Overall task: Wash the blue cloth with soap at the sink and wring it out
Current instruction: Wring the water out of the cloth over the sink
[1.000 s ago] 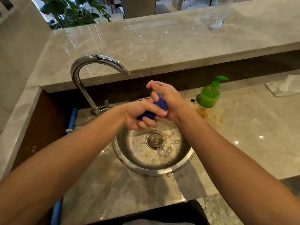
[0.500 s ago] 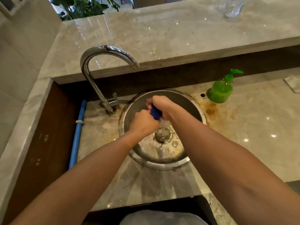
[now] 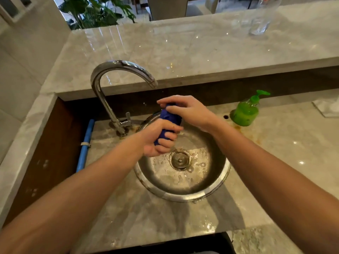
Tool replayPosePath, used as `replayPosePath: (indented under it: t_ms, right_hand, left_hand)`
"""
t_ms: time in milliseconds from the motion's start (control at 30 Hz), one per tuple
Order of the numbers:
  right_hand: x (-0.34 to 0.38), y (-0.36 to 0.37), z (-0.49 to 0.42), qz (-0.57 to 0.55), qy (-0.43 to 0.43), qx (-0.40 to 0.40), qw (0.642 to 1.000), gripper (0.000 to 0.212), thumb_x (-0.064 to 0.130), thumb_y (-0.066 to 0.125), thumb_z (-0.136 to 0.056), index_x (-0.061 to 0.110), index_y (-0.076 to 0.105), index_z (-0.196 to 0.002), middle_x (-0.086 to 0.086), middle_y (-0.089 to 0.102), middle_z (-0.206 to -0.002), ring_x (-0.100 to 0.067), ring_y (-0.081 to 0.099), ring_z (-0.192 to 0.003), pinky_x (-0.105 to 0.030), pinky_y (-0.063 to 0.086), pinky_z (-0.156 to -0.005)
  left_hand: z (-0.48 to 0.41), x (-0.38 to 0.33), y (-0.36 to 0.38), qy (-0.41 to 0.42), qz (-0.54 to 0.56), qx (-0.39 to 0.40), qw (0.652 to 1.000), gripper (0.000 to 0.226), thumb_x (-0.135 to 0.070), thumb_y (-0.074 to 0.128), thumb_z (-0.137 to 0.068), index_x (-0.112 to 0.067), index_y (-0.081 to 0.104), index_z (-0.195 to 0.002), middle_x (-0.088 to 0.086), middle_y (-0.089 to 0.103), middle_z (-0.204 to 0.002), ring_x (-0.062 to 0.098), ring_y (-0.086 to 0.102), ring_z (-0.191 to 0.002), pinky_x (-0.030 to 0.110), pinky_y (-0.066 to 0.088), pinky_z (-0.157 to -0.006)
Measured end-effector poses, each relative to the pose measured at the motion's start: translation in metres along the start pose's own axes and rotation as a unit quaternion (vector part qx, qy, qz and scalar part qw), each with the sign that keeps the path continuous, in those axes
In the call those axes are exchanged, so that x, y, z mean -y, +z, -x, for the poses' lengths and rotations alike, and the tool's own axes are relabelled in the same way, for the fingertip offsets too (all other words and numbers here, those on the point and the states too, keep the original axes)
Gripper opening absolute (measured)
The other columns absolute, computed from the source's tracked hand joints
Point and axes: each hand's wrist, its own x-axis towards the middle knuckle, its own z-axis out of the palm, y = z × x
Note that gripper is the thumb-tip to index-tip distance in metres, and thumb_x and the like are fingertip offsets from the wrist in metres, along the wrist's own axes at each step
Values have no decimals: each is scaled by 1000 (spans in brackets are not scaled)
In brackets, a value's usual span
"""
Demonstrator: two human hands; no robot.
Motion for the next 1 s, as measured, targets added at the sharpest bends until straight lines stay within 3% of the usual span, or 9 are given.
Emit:
replayPosePath:
  t_ms: [133, 200, 267, 367, 467, 567, 633, 767, 1000]
  right_hand:
    - [8, -9, 11, 264, -21, 134, 955, 68, 13, 65, -91, 23, 38, -152, -1, 31, -157, -19, 33, -144, -32, 38, -112]
    - [5, -1, 10, 440, -66, 107, 889, 82, 13, 72, -85, 21, 29, -154, -9, 24, -162, -31, 15, -153, -41, 32, -118]
    - [-3, 10, 7, 514, -136, 60, 845, 72, 20, 74, -86, 15, 38, -148, -14, 39, -154, -36, 23, -150, -44, 38, -115]
    - [-6, 11, 12, 477, -156, 32, 864, 41, 31, 68, -92, 10, 54, -125, -7, 64, -112, -26, 66, -106, -35, 57, -83]
    - [-7, 13, 24, 559, -91, 43, 823, 32, 47, 60, -93, 19, 61, -109, 6, 58, -80, -18, 62, -71, -33, 55, -64]
    - [-13, 24, 25, 574, 14, 84, 814, 29, 50, 64, -88, 24, 64, -100, 7, 55, -73, -17, 59, -70, -33, 52, -62]
    - [-21, 28, 21, 494, 102, 131, 853, 28, 42, 68, -87, 21, 63, -105, 3, 58, -80, -21, 61, -79, -35, 52, -70]
    - [-42, 32, 18, 243, 216, 184, 928, 6, 10, 69, -78, 9, 63, -80, -6, 60, -67, -20, 59, -55, -30, 49, -49]
    - [-55, 23, 26, -46, 344, 250, 904, 40, -4, 53, -78, 21, 46, -48, 3, 33, -48, -10, 26, -40, -23, 20, -45]
  left_hand:
    - [-1, -30, -8, -83, -89, -7, 993, 19, -18, 53, -81, -18, 50, -62, -8, 35, -45, 4, 29, -29, 14, 12, -30]
    - [-2, -44, -11, -152, -180, 9, 972, 27, -17, 55, -84, -18, 53, -57, -8, 37, -44, 4, 30, -29, 14, 16, -29]
    - [0, -53, -9, -209, -252, 33, 944, 33, -14, 56, -86, -18, 53, -53, -8, 39, -44, 4, 31, -29, 14, 15, -32]
    - [-3, -54, 3, -231, -339, -12, 912, 37, -11, 58, -85, -18, 48, -50, -7, 35, -44, 4, 27, -30, 15, 12, -32]
    - [-15, -38, 17, -211, -467, -97, 853, 32, -12, 62, -87, -16, 50, -57, -5, 38, -49, 7, 28, -34, 16, 20, -31]
    - [-29, -10, 18, -84, -702, -198, 679, 14, -21, 68, -85, -12, 60, -78, -1, 56, -64, 12, 49, -50, 25, 42, -46]
    - [-32, 5, 14, 22, -802, -221, 554, 17, -31, 65, -85, -14, 63, -88, -1, 60, -71, 13, 58, -62, 27, 49, -57]
    - [-28, 13, 8, 65, -867, -199, 452, 14, -30, 63, -82, -17, 62, -86, -3, 57, -67, 14, 60, -62, 32, 56, -60]
    - [-30, -2, 13, 170, -944, -122, 254, 21, -32, 54, -91, -18, 64, -103, 2, 70, -87, 24, 70, -79, 34, 51, -61]
